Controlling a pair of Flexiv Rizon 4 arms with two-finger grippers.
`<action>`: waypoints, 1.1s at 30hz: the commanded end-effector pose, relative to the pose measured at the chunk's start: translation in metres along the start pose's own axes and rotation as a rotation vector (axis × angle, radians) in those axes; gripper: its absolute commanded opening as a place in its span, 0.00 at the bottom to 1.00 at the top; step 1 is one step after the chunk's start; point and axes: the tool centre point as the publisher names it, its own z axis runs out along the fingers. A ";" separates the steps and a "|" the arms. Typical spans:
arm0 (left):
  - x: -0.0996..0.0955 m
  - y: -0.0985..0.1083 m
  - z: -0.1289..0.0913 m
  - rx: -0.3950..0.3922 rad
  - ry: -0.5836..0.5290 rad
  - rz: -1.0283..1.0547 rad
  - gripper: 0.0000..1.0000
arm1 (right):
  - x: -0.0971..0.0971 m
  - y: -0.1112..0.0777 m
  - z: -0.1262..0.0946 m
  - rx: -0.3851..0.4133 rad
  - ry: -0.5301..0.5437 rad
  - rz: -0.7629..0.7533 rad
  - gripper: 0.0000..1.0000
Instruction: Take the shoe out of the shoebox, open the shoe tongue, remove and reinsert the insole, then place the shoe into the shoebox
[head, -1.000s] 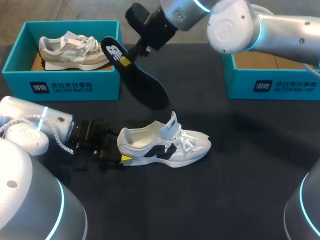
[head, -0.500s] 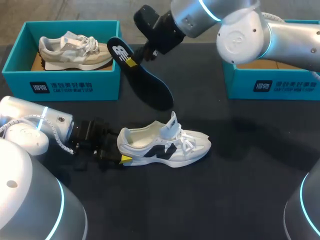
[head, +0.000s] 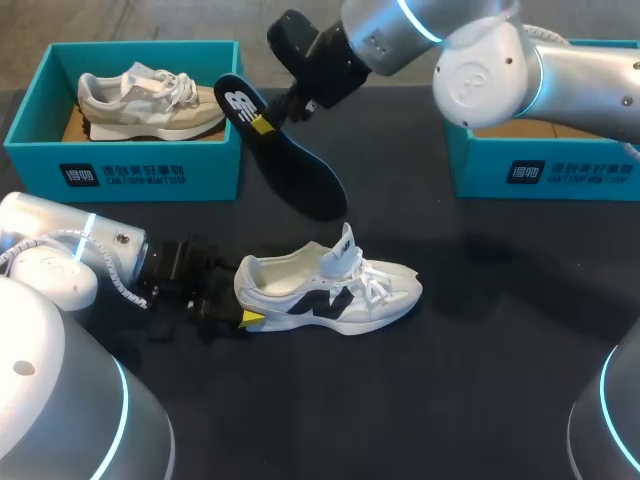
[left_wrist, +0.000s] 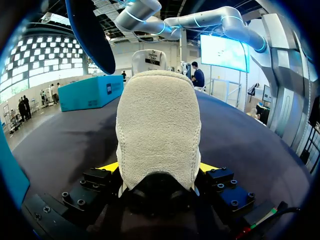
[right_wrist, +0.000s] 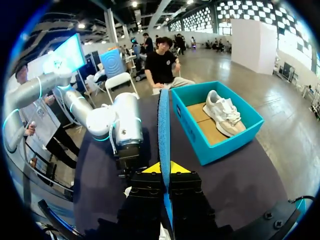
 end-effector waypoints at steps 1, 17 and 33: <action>-0.001 0.002 0.002 -0.002 0.000 0.000 0.00 | 0.001 0.000 0.001 0.000 -0.004 0.001 0.00; -0.001 0.002 0.002 -0.002 0.000 0.000 0.00 | 0.000 0.026 -0.054 -0.204 0.163 0.132 0.00; -0.001 0.002 0.002 -0.002 0.000 0.000 0.00 | 0.023 0.054 -0.125 -0.350 0.310 0.244 0.00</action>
